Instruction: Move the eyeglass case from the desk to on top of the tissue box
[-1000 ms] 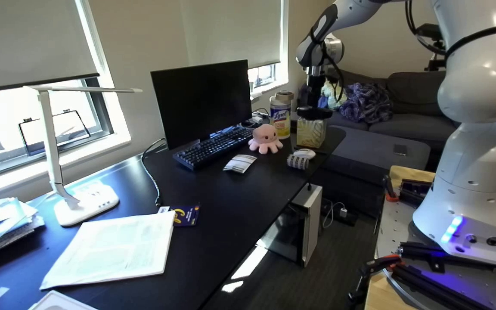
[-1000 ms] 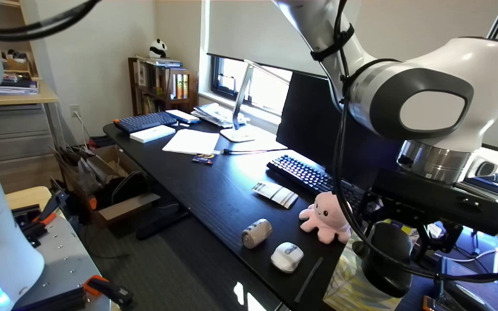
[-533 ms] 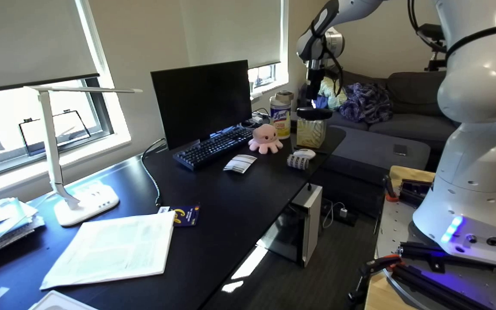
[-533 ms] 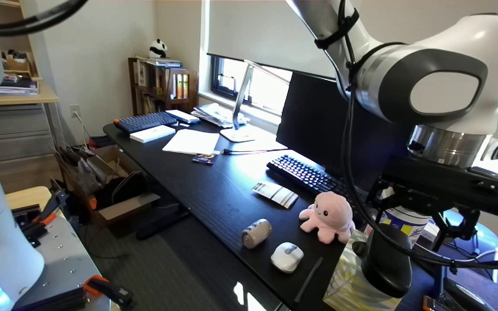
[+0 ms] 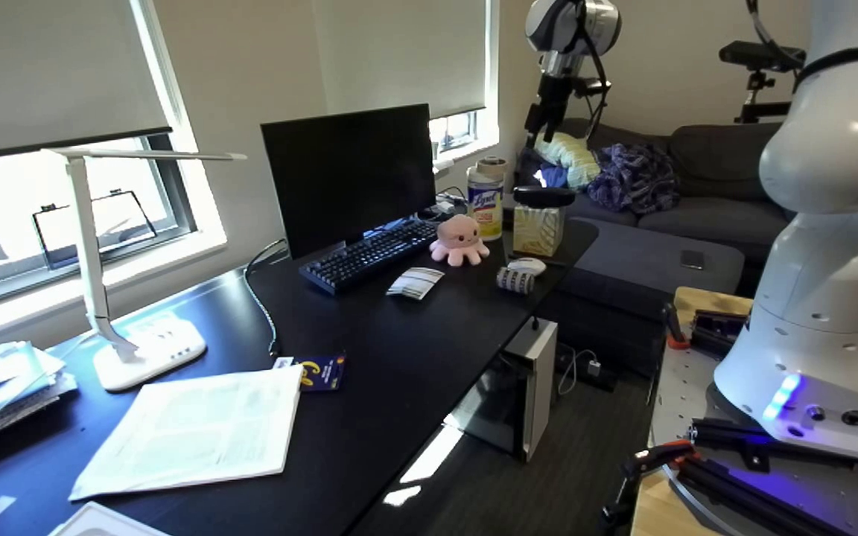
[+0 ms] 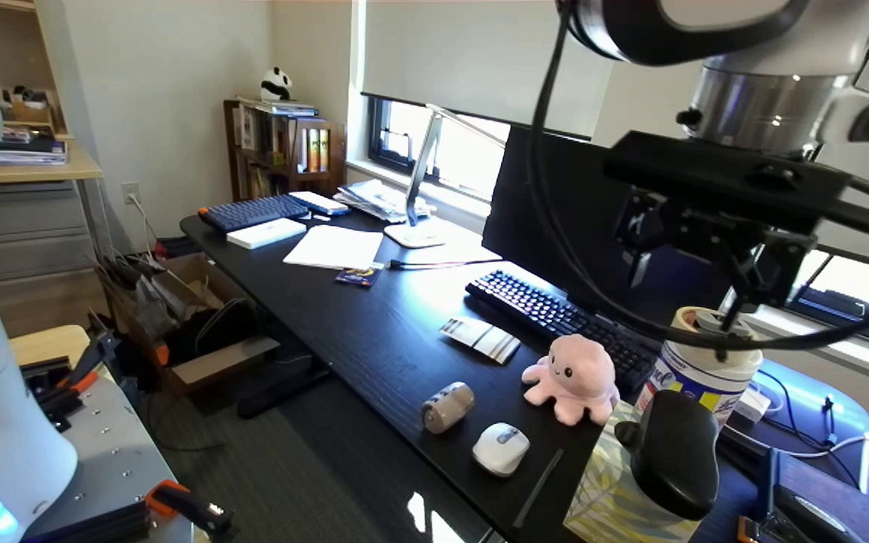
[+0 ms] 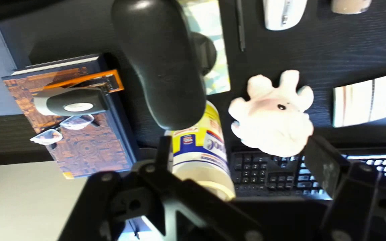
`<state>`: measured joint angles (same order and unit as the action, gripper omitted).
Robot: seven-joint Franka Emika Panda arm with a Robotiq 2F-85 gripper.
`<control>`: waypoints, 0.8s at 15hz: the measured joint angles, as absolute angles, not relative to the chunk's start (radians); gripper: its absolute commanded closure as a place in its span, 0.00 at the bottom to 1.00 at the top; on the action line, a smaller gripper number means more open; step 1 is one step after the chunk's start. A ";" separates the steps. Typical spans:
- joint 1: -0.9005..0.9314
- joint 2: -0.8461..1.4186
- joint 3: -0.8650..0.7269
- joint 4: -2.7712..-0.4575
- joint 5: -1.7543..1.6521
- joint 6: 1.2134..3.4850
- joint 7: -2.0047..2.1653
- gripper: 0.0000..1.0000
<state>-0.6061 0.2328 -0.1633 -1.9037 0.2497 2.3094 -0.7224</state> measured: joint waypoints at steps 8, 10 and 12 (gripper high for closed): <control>-0.300 -0.079 -0.158 -2.283 0.031 2.463 -0.424 0.00; -0.227 -0.103 -0.123 -2.340 -0.058 2.506 -0.291 0.00; -0.164 -0.105 -0.080 -2.370 -0.124 2.523 -0.177 0.00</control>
